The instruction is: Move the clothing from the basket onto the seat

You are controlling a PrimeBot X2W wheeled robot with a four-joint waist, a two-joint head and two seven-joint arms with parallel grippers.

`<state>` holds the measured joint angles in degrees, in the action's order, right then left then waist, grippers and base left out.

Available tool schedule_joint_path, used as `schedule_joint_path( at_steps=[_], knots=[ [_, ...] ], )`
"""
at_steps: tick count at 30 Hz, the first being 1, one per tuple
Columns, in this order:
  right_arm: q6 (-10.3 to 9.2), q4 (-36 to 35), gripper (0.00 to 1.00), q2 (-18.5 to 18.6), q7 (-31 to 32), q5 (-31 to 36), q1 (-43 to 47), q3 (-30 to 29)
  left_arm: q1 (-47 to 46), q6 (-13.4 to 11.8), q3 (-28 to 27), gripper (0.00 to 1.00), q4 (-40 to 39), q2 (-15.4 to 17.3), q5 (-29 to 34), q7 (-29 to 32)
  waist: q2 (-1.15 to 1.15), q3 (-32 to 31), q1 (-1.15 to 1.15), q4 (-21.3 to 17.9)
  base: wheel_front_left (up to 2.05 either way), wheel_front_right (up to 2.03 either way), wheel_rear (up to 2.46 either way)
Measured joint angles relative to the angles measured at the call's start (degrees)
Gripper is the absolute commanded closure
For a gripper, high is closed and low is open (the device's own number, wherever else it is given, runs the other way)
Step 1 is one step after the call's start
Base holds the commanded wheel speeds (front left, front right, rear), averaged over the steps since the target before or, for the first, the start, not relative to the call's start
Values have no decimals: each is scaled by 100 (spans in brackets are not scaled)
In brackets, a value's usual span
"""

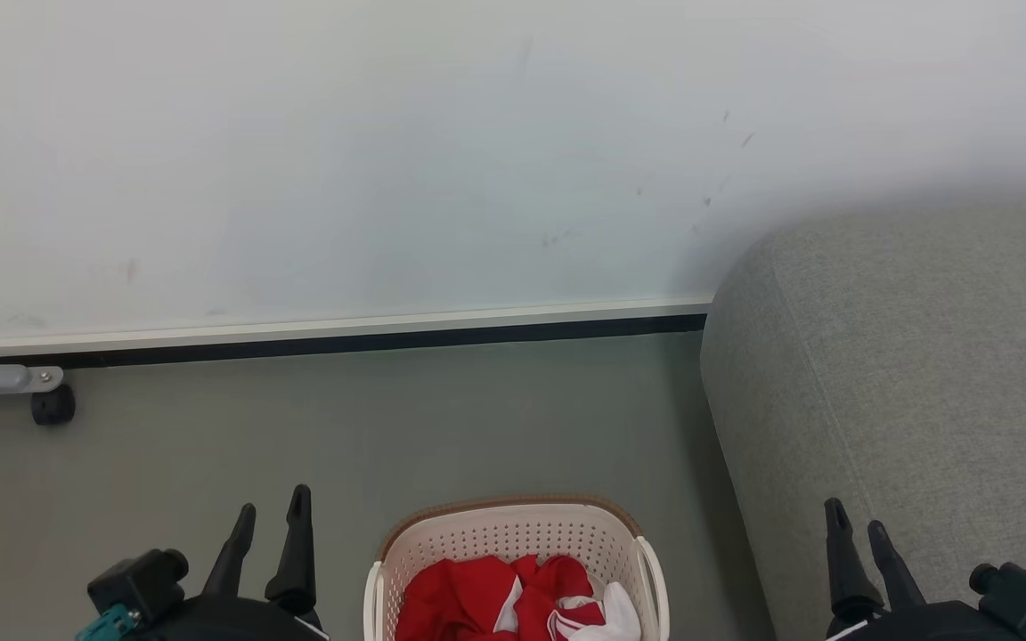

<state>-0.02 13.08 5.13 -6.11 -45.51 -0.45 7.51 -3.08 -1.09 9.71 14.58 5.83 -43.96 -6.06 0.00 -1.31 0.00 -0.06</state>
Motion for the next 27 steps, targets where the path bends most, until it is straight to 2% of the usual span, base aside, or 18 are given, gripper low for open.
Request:
schedule_joint_path(
  at_steps=[9,27],
  knots=[
    [-108,-38,0,79,-208,804,59,209,57,-146,100,0,-1,88,916,-212,0,-22,0,-11,0,0,0],
    [-307,-132,0,220,-566,2121,240,448,237,-353,316,0,98,103,2160,-567,0,-53,0,-26,0,0,0]
  ],
)
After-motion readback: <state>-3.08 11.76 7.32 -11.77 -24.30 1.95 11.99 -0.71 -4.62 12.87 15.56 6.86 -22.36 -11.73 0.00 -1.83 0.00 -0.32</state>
